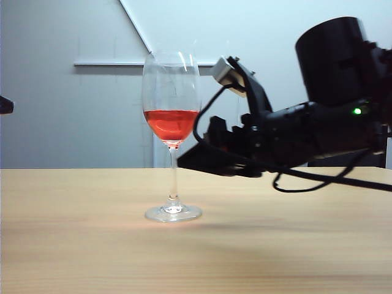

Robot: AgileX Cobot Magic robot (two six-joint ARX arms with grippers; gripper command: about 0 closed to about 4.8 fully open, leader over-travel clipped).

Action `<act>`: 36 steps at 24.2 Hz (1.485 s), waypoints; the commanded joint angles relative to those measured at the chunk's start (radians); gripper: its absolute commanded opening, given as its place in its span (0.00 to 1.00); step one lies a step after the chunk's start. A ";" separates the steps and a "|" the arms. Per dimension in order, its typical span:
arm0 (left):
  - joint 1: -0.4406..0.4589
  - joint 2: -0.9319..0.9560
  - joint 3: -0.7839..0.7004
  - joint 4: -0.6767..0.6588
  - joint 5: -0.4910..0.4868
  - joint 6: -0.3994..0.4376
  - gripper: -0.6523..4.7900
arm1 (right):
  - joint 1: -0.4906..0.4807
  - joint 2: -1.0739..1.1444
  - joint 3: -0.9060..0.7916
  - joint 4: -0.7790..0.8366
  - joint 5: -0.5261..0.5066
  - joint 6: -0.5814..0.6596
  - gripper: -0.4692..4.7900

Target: Gently pick up the goblet, rotate it counterclockwise for two full turns (viewing from above), and then place it back on the table.

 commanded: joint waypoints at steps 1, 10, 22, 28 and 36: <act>0.000 0.002 0.004 0.005 0.004 0.000 0.11 | -0.002 -0.043 -0.041 0.016 0.039 0.001 0.48; 0.224 0.002 0.004 0.005 0.008 0.000 0.11 | -0.003 -0.311 -0.192 -0.074 0.118 0.034 0.47; 0.602 0.002 0.004 0.005 0.004 0.000 0.11 | -0.002 -0.843 -0.205 -0.589 0.195 0.054 0.08; 0.609 0.002 0.004 0.005 0.006 0.000 0.11 | -0.002 -0.990 -0.206 -0.723 0.269 0.053 0.08; 0.611 0.002 0.004 0.005 0.004 0.000 0.11 | -0.001 -1.007 -0.207 -0.734 0.285 0.053 0.08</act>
